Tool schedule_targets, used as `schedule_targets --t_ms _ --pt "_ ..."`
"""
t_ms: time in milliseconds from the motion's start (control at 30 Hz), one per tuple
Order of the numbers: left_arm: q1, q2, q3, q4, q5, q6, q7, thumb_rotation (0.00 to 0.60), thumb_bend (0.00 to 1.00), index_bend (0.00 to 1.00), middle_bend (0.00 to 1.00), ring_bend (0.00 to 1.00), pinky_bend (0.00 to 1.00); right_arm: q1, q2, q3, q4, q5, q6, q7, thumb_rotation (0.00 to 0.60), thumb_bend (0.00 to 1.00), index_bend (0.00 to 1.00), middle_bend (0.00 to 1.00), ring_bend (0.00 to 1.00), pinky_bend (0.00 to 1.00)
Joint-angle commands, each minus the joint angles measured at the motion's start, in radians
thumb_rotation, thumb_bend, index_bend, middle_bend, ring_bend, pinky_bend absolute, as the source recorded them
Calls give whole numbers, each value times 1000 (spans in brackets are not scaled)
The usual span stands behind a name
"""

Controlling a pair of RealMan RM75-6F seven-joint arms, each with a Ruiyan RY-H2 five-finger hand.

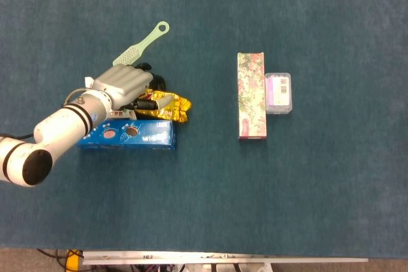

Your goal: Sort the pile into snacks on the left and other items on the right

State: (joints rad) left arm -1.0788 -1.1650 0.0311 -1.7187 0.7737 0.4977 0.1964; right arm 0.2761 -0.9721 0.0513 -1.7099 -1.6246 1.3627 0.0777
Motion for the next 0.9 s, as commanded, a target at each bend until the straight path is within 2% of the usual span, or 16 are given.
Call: schedule_targets --t_ms 33,133,233,300,333,400,500,633,767,900 --pt "13 4 -4 7 9 33 -15 0 309 229 254 61 169 0 0 0 0 1 0 0 600 10 476 421 351 466" --pt "29 -1 -9 21 13 75 -24 20 309 228 253 64 168 0 0 0 0 1 -1 0 600 10 476 421 350 466" --pt "42 -10 -4 39 15 121 -11 168 309 228 242 66 169 1 -1 0 0 -1 -1 0 600 10 475 421 350 466" --pt "48 -9 -1 44 5 141 -4 307 309 228 240 69 169 2 -1 1 0 -2 -3 -1 600 10 476 421 350 466" --pt "52 -7 1 45 2 152 1 399 309 228 239 70 169 4 -2 1 1 -3 -4 -1 600 10 476 421 351 466" --pt "66 -7 2 45 -4 189 8 518 309 228 230 71 169 6 -2 1 1 -3 -9 -3 600 10 476 421 351 466" --pt "87 -33 9 57 -16 266 49 599 309 228 221 71 169 8 -4 1 0 -6 -9 -3 600 10 476 421 350 466" --pt "85 -93 8 79 -96 357 148 600 309 240 215 72 169 10 -6 0 -3 -11 -9 -4 600 10 476 421 350 466" --pt "70 -152 -32 110 -201 406 205 599 309 287 210 73 169 7 0 0 -6 -13 -4 -4 600 10 476 421 350 466" --pt "53 -204 -64 149 -271 431 251 545 308 311 207 74 169 4 4 0 -5 -9 -1 0 600 10 475 421 350 466"
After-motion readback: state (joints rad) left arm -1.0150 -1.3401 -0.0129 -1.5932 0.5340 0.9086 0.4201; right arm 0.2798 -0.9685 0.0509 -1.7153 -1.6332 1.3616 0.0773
